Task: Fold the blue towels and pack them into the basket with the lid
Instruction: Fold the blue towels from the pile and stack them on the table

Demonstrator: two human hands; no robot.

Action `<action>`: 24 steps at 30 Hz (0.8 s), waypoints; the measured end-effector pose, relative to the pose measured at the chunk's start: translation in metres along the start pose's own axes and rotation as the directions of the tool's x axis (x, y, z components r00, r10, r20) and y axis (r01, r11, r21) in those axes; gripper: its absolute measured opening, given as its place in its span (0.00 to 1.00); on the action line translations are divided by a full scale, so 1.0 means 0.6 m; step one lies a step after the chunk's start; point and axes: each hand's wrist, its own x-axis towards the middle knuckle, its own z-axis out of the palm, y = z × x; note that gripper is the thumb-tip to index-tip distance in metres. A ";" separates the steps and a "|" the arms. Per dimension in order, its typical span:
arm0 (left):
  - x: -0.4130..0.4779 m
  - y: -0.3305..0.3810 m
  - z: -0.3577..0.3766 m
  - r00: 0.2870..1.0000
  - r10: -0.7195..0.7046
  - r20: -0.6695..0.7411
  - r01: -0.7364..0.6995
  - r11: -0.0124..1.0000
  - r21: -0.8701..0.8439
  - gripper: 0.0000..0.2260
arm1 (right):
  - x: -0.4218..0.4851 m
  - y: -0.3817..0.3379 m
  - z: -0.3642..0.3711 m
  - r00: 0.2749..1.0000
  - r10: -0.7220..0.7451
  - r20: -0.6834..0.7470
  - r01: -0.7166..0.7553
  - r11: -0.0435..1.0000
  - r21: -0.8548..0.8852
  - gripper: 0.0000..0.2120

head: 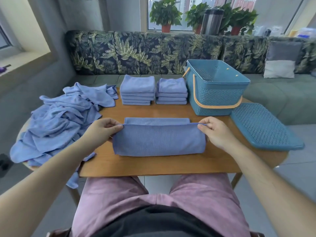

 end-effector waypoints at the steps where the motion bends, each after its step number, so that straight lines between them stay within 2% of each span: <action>1: 0.017 0.003 0.003 1.000 0.002 -0.026 -0.002 1.000 0.024 0.06 | 0.017 0.002 0.004 1.000 0.008 -0.021 -0.008 1.000 -0.018 0.05; 6: 0.115 0.001 0.042 0.991 -0.007 -0.135 0.031 0.984 0.176 0.06 | 0.106 0.009 0.038 0.992 0.052 -0.119 -0.067 0.989 -0.134 0.05; 11: 0.199 -0.037 0.072 0.978 -0.053 -0.201 0.115 0.943 0.313 0.07 | 0.173 0.027 0.083 0.992 0.056 -0.111 -0.080 0.970 -0.229 0.07; 18: 0.239 -0.077 0.089 0.975 -0.021 -0.220 0.113 0.903 0.415 0.04 | 0.206 0.069 0.106 0.982 0.082 -0.172 -0.140 0.923 -0.359 0.09; 21: 0.243 -0.077 0.091 0.976 -0.022 -0.217 0.120 0.885 0.450 0.05 | 0.206 0.068 0.117 0.983 0.089 -0.160 -0.151 0.886 -0.439 0.07; 22: 0.239 -0.075 0.093 0.969 -0.010 -0.247 0.135 0.859 0.494 0.07 | 0.204 0.062 0.121 0.981 0.103 -0.167 -0.171 0.866 -0.470 0.06; 24: 0.224 -0.067 0.106 0.936 0.120 -0.332 0.145 0.726 0.673 0.10 | 0.191 0.047 0.132 0.972 0.069 -0.226 -0.198 0.762 -0.616 0.10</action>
